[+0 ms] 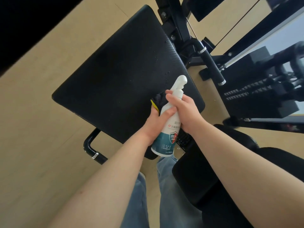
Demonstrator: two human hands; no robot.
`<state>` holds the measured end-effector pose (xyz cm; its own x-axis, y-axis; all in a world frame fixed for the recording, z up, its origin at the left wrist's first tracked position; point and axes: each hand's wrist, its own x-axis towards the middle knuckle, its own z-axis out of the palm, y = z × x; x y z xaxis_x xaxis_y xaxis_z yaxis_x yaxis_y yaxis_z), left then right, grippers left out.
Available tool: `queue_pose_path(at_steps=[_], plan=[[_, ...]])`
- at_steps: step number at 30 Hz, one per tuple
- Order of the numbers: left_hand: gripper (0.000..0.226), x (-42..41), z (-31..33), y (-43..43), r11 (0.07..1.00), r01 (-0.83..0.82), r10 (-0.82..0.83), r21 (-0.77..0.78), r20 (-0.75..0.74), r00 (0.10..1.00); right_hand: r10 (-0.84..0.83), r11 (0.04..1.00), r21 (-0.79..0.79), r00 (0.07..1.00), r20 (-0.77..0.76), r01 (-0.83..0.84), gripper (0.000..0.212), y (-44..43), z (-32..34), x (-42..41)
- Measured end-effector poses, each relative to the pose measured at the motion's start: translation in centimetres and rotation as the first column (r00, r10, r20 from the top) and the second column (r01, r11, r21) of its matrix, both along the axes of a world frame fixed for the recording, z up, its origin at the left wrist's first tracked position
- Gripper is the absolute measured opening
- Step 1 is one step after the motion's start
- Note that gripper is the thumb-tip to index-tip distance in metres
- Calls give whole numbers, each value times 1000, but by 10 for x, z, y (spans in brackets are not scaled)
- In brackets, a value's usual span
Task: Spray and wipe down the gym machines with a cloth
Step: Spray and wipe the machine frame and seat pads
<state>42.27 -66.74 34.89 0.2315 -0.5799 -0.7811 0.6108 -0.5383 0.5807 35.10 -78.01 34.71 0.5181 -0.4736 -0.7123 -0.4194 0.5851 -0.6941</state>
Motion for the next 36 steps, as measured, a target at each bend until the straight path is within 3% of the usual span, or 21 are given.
queue_pose_path(at_steps=[2,5,7,9,11,15,19,23,25,27,32,36], plan=[[48,-7,-3,-6,993,-116,116,13,-56,992,-66,998,23,998,-15,66,22,-3,-5,1],[39,-5,-12,-12,934,-309,290,181,125,949,-195,970,130,975,-103,207,28,-9,-18,-10],[57,-6,-18,-12,891,-390,364,232,148,920,-258,930,226,952,-163,290,35,-10,-24,-20],[70,-8,-19,-12,869,-423,411,255,101,906,-233,926,265,959,-165,270,32,-8,-26,-28],[79,-11,-19,-12,839,-477,469,260,99,878,-190,938,259,966,-174,231,33,-5,-31,-35],[105,-11,-22,-14,760,-585,586,281,92,805,-197,940,220,942,-273,261,58,-4,-41,-40],[62,-16,-31,-12,775,-576,555,261,157,817,-146,972,146,957,-249,187,76,-5,-47,-40],[65,-10,-36,-9,679,-691,679,248,149,719,-101,985,106,950,-296,137,37,-14,-56,-47],[65,-6,-36,-7,693,-676,668,249,131,733,-49,991,99,939,-340,88,28,-17,-58,-51],[61,-5,-34,-5,744,-611,600,270,133,789,-5,993,107,927,-374,48,36,-18,-59,-55],[69,-12,-31,0,812,-509,500,287,112,859,-144,965,146,909,-390,216,27,-22,-68,-73],[68,-20,-31,1,845,-450,446,291,85,891,-137,954,183,888,-440,237,30,-13,-75,-83]])
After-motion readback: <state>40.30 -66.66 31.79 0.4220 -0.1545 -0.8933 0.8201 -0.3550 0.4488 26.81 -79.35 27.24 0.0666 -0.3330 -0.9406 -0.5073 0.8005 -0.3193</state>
